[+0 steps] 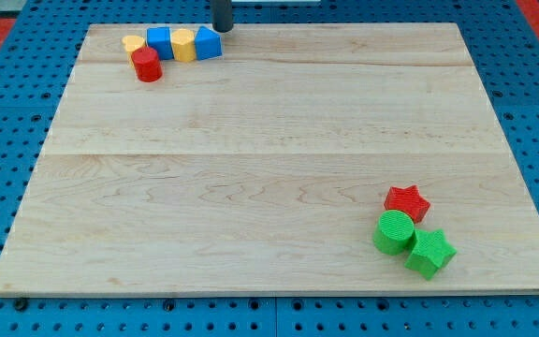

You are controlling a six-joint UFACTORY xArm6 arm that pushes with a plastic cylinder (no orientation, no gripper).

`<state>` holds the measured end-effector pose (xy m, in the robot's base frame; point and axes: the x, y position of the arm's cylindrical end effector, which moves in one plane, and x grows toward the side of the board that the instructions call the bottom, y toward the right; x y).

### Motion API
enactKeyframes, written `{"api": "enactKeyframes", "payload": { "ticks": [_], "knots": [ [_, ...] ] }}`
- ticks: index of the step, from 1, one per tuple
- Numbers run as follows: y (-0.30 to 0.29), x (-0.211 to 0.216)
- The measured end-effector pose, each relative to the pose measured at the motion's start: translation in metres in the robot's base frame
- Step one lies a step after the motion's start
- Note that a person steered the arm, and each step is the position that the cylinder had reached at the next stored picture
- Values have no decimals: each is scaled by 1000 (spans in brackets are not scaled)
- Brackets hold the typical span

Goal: Slightly slide the blue cube into the yellow heart

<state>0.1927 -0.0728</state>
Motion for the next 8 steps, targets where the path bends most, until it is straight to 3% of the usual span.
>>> {"api": "enactKeyframes", "payload": {
  "ticks": [8],
  "knots": [
    [4,-1]
  ]
}}
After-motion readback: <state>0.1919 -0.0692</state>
